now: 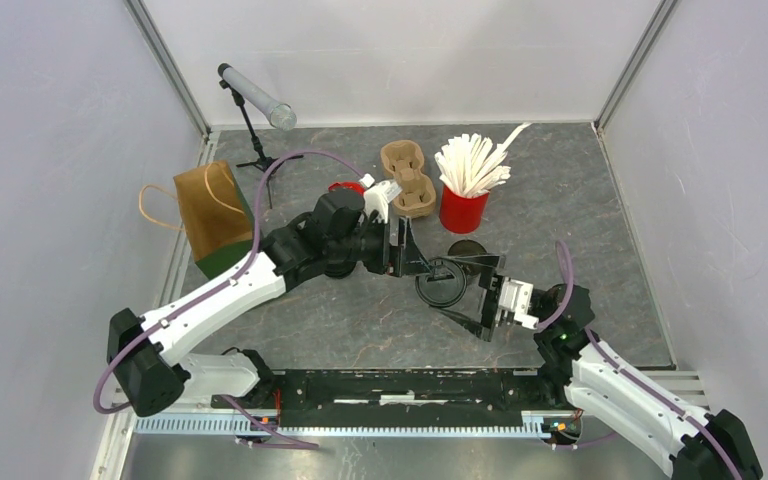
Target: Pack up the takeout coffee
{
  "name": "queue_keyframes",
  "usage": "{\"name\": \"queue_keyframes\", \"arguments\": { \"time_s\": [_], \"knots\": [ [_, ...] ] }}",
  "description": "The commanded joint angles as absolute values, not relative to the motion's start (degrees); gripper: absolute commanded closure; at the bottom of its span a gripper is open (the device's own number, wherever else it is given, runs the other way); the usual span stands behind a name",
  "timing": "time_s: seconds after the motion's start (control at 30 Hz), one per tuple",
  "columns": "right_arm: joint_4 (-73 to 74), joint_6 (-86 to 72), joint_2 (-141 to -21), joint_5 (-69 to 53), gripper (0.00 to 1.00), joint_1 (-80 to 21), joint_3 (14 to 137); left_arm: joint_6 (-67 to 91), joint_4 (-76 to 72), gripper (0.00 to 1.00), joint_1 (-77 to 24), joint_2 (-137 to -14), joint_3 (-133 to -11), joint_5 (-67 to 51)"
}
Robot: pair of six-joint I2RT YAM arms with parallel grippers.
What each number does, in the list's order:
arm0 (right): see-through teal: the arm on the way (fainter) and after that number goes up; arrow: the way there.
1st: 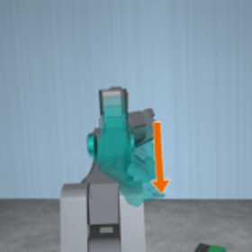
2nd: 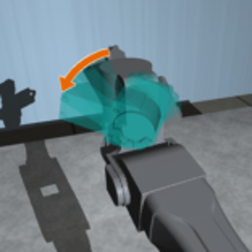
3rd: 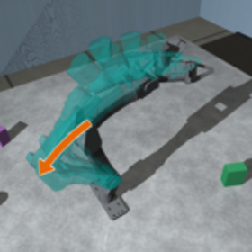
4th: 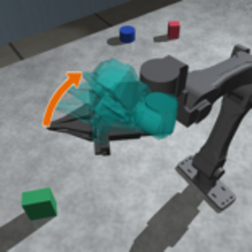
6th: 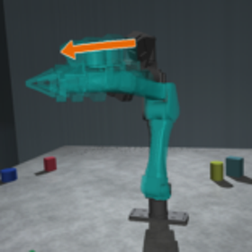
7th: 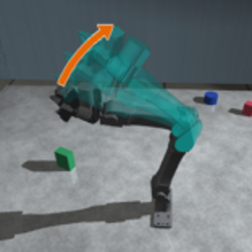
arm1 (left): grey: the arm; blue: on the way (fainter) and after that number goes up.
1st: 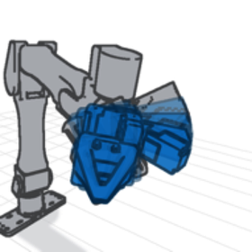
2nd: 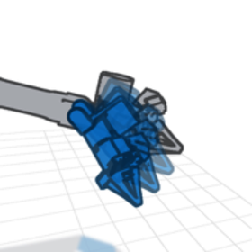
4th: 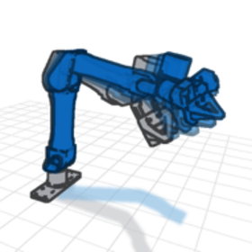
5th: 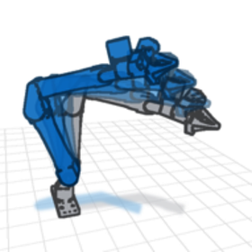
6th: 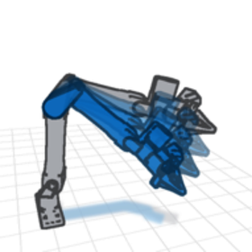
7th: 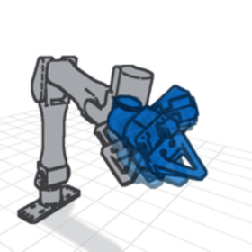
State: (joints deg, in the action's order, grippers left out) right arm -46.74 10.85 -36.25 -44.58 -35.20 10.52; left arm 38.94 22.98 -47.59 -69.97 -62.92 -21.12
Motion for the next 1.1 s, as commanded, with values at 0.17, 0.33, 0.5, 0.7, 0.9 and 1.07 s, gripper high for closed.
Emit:
{"name": "queue_keyframes", "arguments": {
  "time_s": [0.17,0.33,0.5,0.7,0.9,1.07],
  "knots": [
    [-47.6,12.2,-36.9,-43.7,0.02,-35.8,11.0,35.2,18.4,0.34,-47.4,-72.0,-61.4,-25.8],
    [-45.1,13.1,-37.4,-42.6,0.02,-35.9,11.9,35.3,18.7,0.67,-47.4,-71.6,-61.0,-24.6],
    [-40.6,13.9,-37.4,-40.5,0.02,-35.8,13.0,35.0,22.0,0.79,-47.3,-71.6,-61.7,-20.4],
    [-35.0,16.1,-37.8,-38.0,0.02,-35.9,13.5,35.7,23.5,0.84,-46.2,-71.3,-61.5,-18.1],
    [-33.3,15.2,-37.9,-36.9,0.02,-35.9,14.6,34.9,26.3,0.86,-44.7,-69.1,-61.7,-15.4],
    [-21.6,10.8,-37.3,-27.9,0.02,-35.8,19.8,31.5,34.9,0.87,-44.7,-71.2,-64.1,-5.5]
  ]
}}
